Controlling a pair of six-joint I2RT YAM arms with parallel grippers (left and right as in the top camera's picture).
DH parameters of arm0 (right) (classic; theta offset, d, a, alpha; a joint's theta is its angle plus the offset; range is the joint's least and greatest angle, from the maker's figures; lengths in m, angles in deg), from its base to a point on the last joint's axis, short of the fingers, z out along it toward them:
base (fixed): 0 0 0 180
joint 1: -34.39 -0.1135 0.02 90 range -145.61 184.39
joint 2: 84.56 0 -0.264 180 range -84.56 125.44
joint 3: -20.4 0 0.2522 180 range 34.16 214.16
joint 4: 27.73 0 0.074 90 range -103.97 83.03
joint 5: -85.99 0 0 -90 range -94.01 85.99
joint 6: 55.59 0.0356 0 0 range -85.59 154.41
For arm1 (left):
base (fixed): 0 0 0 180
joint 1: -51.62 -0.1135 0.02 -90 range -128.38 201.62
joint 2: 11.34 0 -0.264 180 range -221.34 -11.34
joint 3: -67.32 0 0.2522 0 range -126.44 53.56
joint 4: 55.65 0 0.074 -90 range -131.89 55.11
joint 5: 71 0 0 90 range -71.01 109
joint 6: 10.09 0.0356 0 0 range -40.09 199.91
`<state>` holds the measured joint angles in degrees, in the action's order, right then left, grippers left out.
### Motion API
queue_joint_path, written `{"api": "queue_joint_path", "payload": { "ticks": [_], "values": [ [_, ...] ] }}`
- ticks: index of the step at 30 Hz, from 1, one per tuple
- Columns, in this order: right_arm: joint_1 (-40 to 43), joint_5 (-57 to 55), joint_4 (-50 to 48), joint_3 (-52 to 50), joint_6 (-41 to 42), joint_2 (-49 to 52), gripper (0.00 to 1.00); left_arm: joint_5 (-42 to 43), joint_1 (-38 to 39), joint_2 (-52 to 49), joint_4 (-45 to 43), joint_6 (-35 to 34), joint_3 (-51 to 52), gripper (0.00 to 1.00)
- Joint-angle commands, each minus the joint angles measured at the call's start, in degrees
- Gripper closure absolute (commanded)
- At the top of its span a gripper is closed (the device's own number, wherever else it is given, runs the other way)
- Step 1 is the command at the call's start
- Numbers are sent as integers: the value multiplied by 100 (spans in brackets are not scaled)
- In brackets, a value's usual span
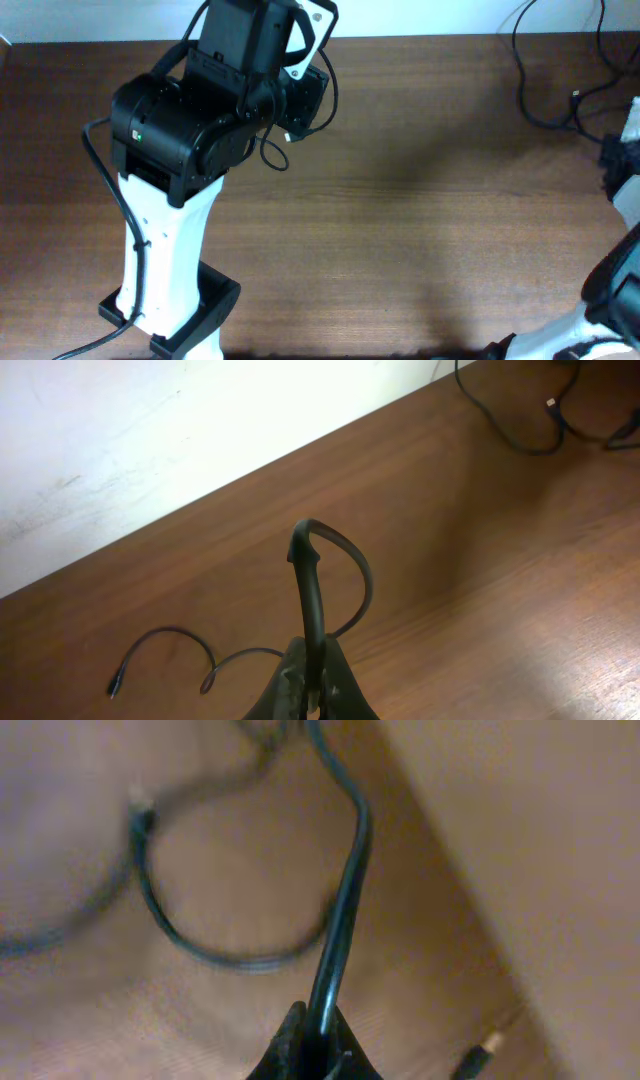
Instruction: Untangle cables
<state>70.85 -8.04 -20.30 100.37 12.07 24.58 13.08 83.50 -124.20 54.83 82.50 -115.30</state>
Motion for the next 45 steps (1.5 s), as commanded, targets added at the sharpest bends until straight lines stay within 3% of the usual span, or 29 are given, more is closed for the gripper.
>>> {"api": "queue_joint_path", "payload": {
  "ticks": [1,6,9,13,15,17,18,23,27,30,33,40,41,42,45],
  "values": [
    [431,-374,256,70,1790,39,96,59,24,4,-2,72,7,100],
    [1073,-592,966,70,3521,-181,96,59,24,4,-2,72,9,100],
    [1462,-570,1414,70,3663,-372,96,59,24,4,-2,72,52,100],
    [1886,-568,2472,70,5023,-476,96,59,24,4,-4,72,201,100],
    [1974,-610,3169,66,6100,-476,96,59,24,4,-13,72,302,100],
    [1980,-758,3897,66,7814,-476,96,59,24,4,-17,72,417,100],
    [1969,-684,3995,66,8177,-476,96,59,24,4,-2,72,468,100],
    [1849,-22,3362,66,8105,-498,96,61,24,4,-13,72,501,100],
    [1742,614,2205,66,8094,-496,96,61,24,4,-59,70,501,100],
    [1517,621,667,66,6559,-472,96,61,24,4,-39,70,501,100],
    [1263,470,-55,66,5010,-417,96,61,24,4,-37,70,501,100],
    [1156,35,-35,66,5062,-101,96,81,24,4,-26,70,501,100],
    [1167,35,-20,66,5064,-96,57,81,24,4,-17,70,501,100],
    [1174,37,-22,66,5064,-98,1,81,24,4,-4,70,501,100],
    [1172,450,-22,66,4653,-168,1,79,24,4,-2,70,501,100]
  ]
}}
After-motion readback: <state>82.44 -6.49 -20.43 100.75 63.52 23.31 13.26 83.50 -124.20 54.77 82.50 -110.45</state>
